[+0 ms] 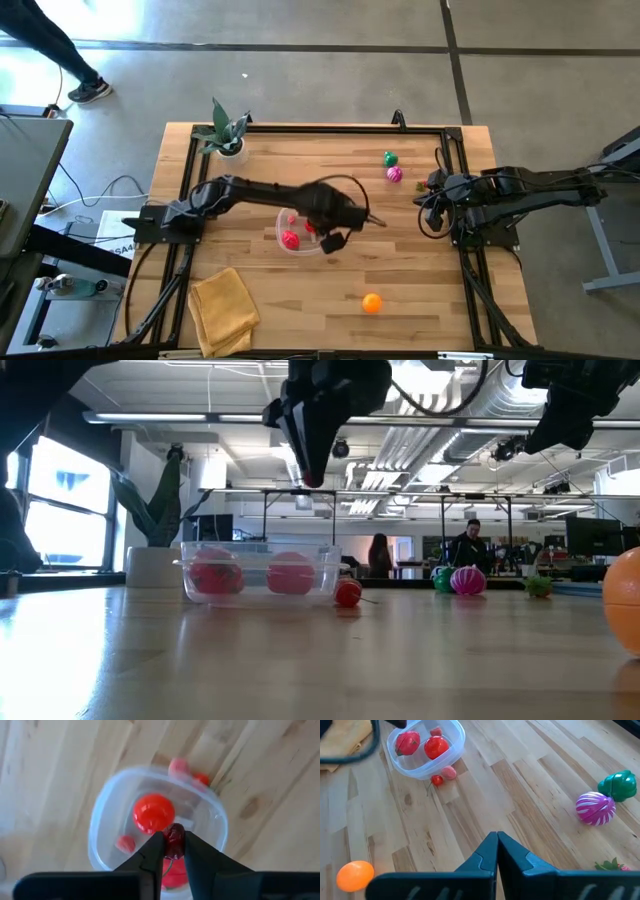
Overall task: Pick and placing Produce into tupperware
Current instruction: Put the top red cherry into the transparent container
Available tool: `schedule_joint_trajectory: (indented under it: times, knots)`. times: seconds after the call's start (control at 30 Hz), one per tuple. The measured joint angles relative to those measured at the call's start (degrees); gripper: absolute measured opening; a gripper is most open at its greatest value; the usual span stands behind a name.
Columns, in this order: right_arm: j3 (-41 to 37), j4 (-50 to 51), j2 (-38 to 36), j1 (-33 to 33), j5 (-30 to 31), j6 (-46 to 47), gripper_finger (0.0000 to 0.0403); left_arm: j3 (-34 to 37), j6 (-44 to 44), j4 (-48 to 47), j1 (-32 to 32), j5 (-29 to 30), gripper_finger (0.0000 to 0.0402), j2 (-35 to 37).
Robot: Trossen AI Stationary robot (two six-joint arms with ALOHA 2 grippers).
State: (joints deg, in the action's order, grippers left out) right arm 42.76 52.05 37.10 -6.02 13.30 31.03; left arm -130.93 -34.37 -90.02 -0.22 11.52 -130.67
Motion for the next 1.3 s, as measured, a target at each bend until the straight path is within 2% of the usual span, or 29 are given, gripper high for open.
schedule_joint_trajectory:
  times: [0.13, 0.37, 0.67, 0.9, 1.3]
  knots:
    - [0.01, 0.00, 0.00, -0.02, 0.00, 0.02, 0.0000, 6.09, -4.49, 1.53, -1.48, -0.46, 0.0038, -0.04]
    - [0.02, 0.02, 0.00, 0.00, -0.01, 0.00, 0.0000, 15.39, -4.87, 11.10, -1.20, -6.08, 0.0043, 0.29]
    - [0.00, 0.02, 0.02, -0.01, -0.01, 0.01, 0.0000, 16.27, -3.69, 13.68, -1.24, -5.46, 0.0044, 1.05]
    - [0.01, 0.00, 0.01, -0.01, -0.01, 0.02, 0.0000, 19.42, -3.08, 16.72, -0.41, -7.49, 0.0044, 1.01]
    - [0.02, 0.02, 0.00, -0.02, -0.02, 0.00, 0.0000, 19.52, -2.95, 17.47, -0.10, -7.41, 0.0052, 0.99]
